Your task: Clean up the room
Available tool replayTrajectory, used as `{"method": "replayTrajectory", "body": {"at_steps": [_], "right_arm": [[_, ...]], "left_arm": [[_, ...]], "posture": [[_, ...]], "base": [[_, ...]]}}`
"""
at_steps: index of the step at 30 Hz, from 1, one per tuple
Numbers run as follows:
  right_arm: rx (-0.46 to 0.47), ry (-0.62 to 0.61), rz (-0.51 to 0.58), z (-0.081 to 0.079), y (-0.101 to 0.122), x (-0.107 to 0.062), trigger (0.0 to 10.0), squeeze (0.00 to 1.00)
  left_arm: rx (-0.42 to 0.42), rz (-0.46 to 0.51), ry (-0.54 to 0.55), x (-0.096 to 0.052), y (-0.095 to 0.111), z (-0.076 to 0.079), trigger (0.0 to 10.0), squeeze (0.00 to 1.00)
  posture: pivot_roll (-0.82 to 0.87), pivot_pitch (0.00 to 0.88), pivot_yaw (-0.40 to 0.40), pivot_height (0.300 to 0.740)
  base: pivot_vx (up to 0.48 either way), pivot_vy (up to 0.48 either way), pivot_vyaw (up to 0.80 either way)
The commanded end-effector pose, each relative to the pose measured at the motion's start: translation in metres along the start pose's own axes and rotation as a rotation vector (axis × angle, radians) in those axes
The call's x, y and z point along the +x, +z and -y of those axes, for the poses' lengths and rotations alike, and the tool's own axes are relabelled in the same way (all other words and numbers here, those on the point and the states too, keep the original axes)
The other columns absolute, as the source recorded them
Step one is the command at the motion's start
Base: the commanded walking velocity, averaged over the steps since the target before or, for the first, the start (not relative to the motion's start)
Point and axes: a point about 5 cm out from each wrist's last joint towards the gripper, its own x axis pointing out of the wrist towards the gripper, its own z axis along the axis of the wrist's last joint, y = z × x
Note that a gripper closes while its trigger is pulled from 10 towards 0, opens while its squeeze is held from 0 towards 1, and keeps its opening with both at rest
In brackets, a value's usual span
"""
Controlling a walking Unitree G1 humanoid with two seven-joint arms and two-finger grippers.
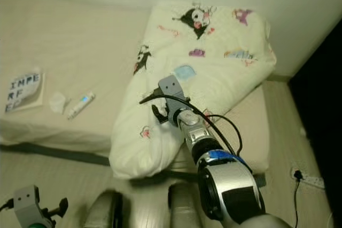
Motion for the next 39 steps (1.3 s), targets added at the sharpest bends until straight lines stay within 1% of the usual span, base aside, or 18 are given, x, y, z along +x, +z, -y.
{"method": "replayTrajectory", "body": {"at_steps": [1, 2, 4, 9, 12, 13, 15, 17, 18, 21, 23, 24, 25, 26, 31, 34, 38, 39], "right_arm": [[0.009, -0.009, 0.035, 0.001, 0.008, 0.001, 10.0, 0.0], [0.009, -0.009, 0.035, 0.001, 0.008, 0.001, 10.0, 0.0], [-0.002, -0.031, 0.089, 0.007, 0.021, 0.002, 10.0, 0.0], [-0.036, -0.034, 0.134, 0.01, 0.034, 0.003, 10.0, 0.0], [-0.16, -0.05, 0.161, 0.009, 0.048, 0.005, 10.0, 0.0], [-0.16, -0.05, 0.161, 0.009, 0.048, 0.005, 10.0, 0.0], [-0.252, -0.063, 0.153, 0.006, 0.056, 0.007, 10.0, 0.0], [-0.286, -0.07, 0.133, 0.004, 0.059, 0.008, 10.0, 0.0], [-0.285, -0.046, 0.112, 0.0, 0.057, 0.01, 10.0, 0.0], [-0.288, -0.023, 0.099, -0.004, 0.056, 0.011, 10.0, 0.0], [-0.246, 0.038, 0.1, -0.012, 0.056, 0.012, 10.0, 0.0], [-0.246, 0.038, 0.1, -0.012, 0.056, 0.012, 10.0, 0.0], [-0.196, 0.066, 0.121, -0.016, 0.059, 0.013, 10.0, 0.0], [-0.174, 0.071, 0.129, -0.017, 0.063, 0.013, 10.0, 0.0], [-0.189, 0.04, 0.097, -0.015, 0.068, 0.015, 10.0, 0.0], [-0.256, -0.031, 0.011, -0.005, 0.067, 0.015, 10.0, 0.0], [-0.272, -0.071, -0.043, 0.002, 0.066, 0.014, 10.0, 0.0], [-0.271, -0.068, -0.076, 0.004, 0.063, 0.014, 4.9, 0.0]], "left_arm": [[0.01, -0.002, 0.002, -0.004, -0.005, -0.005, 10.0, 0.0], [0.01, -0.002, 0.002, -0.004, -0.005, -0.005, 10.0, 0.0], [0.024, 0.043, -0.014, -0.004, 0.001, -0.007, 10.0, 0.0], [0.034, 0.091, -0.03, -0.003, 0.009, -0.008, 10.0, 0.0], [0.043, 0.121, -0.041, -0.003, 0.015, -0.008, 10.0, 0.0], [0.043, 0.121, -0.041, -0.003, 0.015, -0.008, 10.0, 0.0], [0.046, 0.128, -0.044, -0.003, 0.014, -0.009, 10.0, 0.0], [0.048, 0.129, -0.047, -0.004, 0.013, -0.009, 10.0, 0.0], [0.051, 0.126, -0.048, -0.005, 0.011, -0.008, 10.0, 0.0], [0.053, 0.122, -0.049, -0.006, 0.009, -0.008, 10.0, 0.0], [0.057, 0.115, -0.05, -0.008, 0.005, -0.009, 10.0, 0.0], [0.057, 0.115, -0.05, -0.008, 0.005, -0.009, 10.0, 0.0], [0.061, 0.112, -0.052, -0.009, 0.003, -0.009, 10.0, 0.0], [0.063, 0.11, -0.052, -0.01, 0.001, -0.009, 10.0, 0.0], [0.063, 0.108, -0.054, -0.012, -0.002, -0.009, 10.0, 0.0], [0.062, 0.108, -0.057, -0.012, -0.002, -0.009, 10.0, 0.0], [0.062, 0.108, -0.061, -0.012, -0.002, -0.007, 10.0, 0.0], [0.062, 0.108, -0.062, -0.012, -0.003, -0.007, 10.0, 0.0]], "posture": [[-0.02, 0.17, 0.032, 0.58], [-0.02, 0.17, 0.032, 0.58], [-0.01, 0.187, 0.037, 0.565], [0.0, 0.207, 0.039, 0.55], [0.01, 0.223, 0.034, 0.535], [0.01, 0.223, 0.034, 0.535], [0.01, 0.227, 0.032, 0.535], [0.01, 0.232, 0.03, 0.535], [0.01, 0.234, 0.028, 0.535], [0.02, 0.235, 0.025, 0.535], [0.02, 0.237, 0.022, 0.535], [0.02, 0.237, 0.022, 0.535], [0.02, 0.239, 0.022, 0.535], [0.02, 0.24, 0.019, 0.535], [0.02, 0.243, 0.017, 0.535], [0.02, 0.247, 0.015, 0.535], [0.01, 0.249, 0.014, 0.535], [0.01, 0.249, 0.014, 0.535]], "base": [[0.0, 0.0, 0.0], [0.0, 0.0, 0.0], [0.0, 0.0, 0.0], [0.0, 0.0, 0.0], [0.0, 0.0, 0.0], [0.0, 0.0, 0.0], [0.0, 0.0, 0.0], [0.0, 0.0, 0.0], [0.0, 0.0, 0.0], [0.0, 0.0, 0.0], [0.0, 0.0, 0.0], [0.0, 0.0, 0.0], [0.0, 0.0, 0.0], [0.0, 0.0, 0.0], [0.0, 0.0, 0.0], [0.0, 0.0, 0.0], [0.0, 0.0, 0.0], [0.0, 0.0, 0.0]]}}
